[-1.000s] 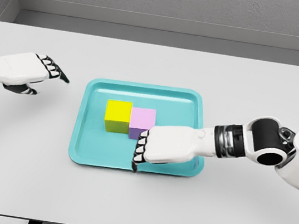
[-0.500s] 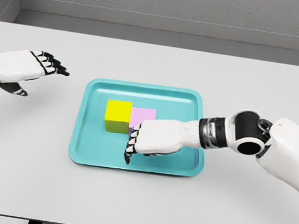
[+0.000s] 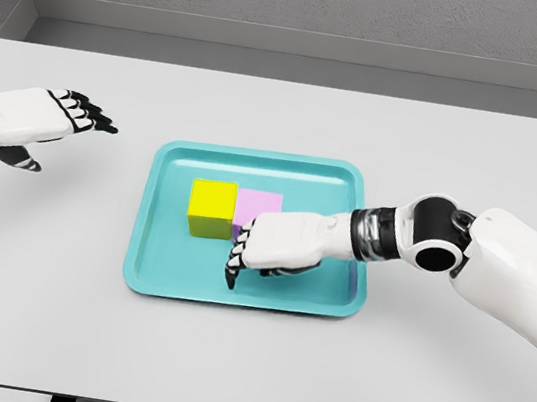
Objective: Push two cubes
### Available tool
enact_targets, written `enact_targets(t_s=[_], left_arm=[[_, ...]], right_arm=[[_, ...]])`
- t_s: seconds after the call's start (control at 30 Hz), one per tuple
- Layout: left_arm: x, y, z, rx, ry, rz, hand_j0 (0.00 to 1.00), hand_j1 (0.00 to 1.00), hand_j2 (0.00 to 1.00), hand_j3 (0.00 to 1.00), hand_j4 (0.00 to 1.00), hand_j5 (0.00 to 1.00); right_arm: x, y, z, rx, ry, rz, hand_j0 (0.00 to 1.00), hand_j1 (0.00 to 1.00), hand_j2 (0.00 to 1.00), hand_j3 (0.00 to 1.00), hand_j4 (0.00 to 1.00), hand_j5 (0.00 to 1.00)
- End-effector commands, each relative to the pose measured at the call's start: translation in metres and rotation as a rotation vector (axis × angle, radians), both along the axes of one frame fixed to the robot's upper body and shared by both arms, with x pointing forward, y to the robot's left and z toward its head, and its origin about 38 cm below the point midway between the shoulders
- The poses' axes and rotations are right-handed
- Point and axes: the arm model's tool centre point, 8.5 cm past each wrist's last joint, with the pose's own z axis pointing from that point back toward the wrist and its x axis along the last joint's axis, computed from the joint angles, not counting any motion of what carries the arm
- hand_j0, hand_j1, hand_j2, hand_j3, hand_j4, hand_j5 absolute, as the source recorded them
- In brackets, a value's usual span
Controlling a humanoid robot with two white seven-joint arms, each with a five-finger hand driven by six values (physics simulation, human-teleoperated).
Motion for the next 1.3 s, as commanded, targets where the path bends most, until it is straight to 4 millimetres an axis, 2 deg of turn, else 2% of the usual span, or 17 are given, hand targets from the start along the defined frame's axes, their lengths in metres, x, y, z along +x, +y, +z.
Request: enact_targets(t_s=[0.0, 0.2, 0.37, 0.5, 0.6, 0.67, 0.73, 0.87, 1.03, 1.27], left_arm=[[0.000, 0.001, 0.001, -0.004, -0.001, 0.004, 1.00, 1.00, 1.00, 1.00, 1.00, 1.00], [-0.001, 0.006, 0.003, 0.006, -0.002, 0.010, 1.00, 1.00, 1.00, 1.00, 1.00, 1.00], [-0.001, 0.007, 0.004, 0.010, -0.002, 0.012, 1.00, 1.00, 1.00, 1.00, 1.00, 1.00], [-0.001, 0.007, 0.005, 0.012, -0.002, 0.011, 1.00, 1.00, 1.00, 1.00, 1.00, 1.00], [-0.001, 0.008, 0.006, 0.012, -0.005, 0.012, 1.00, 1.00, 1.00, 1.00, 1.00, 1.00], [-0.001, 0.007, 0.006, 0.006, -0.003, 0.011, 1.00, 1.00, 1.00, 1.00, 1.00, 1.00], [-0.001, 0.006, 0.005, 0.001, -0.003, 0.009, 1.00, 1.00, 1.00, 1.00, 1.00, 1.00], [-0.003, 0.004, 0.006, -0.042, 0.009, 0.004, 1.00, 1.00, 1.00, 1.00, 1.00, 1.00], [-0.002, 0.005, 0.006, -0.042, 0.008, 0.007, 1.00, 1.00, 1.00, 1.00, 1.00, 1.00], [-0.002, 0.005, 0.006, -0.040, 0.009, 0.008, 1.00, 1.00, 1.00, 1.00, 1.00, 1.00]], right_arm=[[0.003, -0.003, -0.005, -0.025, -0.005, -0.009, 0.61, 0.61, 0.61, 0.61, 0.61, 0.61], [0.007, -0.001, -0.006, -0.029, -0.005, -0.013, 0.61, 0.61, 0.61, 0.61, 0.61, 0.61], [-0.003, 0.005, -0.006, -0.035, -0.017, 0.023, 0.61, 0.61, 0.61, 0.61, 0.61, 0.61], [-0.006, -0.010, -0.004, -0.056, -0.033, 0.018, 0.61, 0.61, 0.61, 0.61, 0.61, 0.61], [-0.014, -0.026, 0.011, -0.056, -0.063, 0.025, 0.61, 0.61, 0.61, 0.61, 0.61, 0.61], [-0.012, -0.033, 0.012, -0.063, -0.064, 0.012, 0.61, 0.61, 0.61, 0.61, 0.61, 0.61], [-0.008, -0.041, 0.022, -0.052, -0.086, -0.007, 0.61, 0.61, 0.61, 0.61, 0.61, 0.61], [-0.002, -0.046, 0.029, -0.045, -0.106, -0.030, 0.61, 0.61, 0.61, 0.61, 0.61, 0.61], [0.018, -0.051, 0.027, -0.060, -0.102, -0.081, 0.61, 0.61, 0.61, 0.61, 0.61, 0.61], [0.032, -0.050, 0.021, -0.076, -0.096, -0.116, 0.61, 0.61, 0.61, 0.61, 0.61, 0.61]])
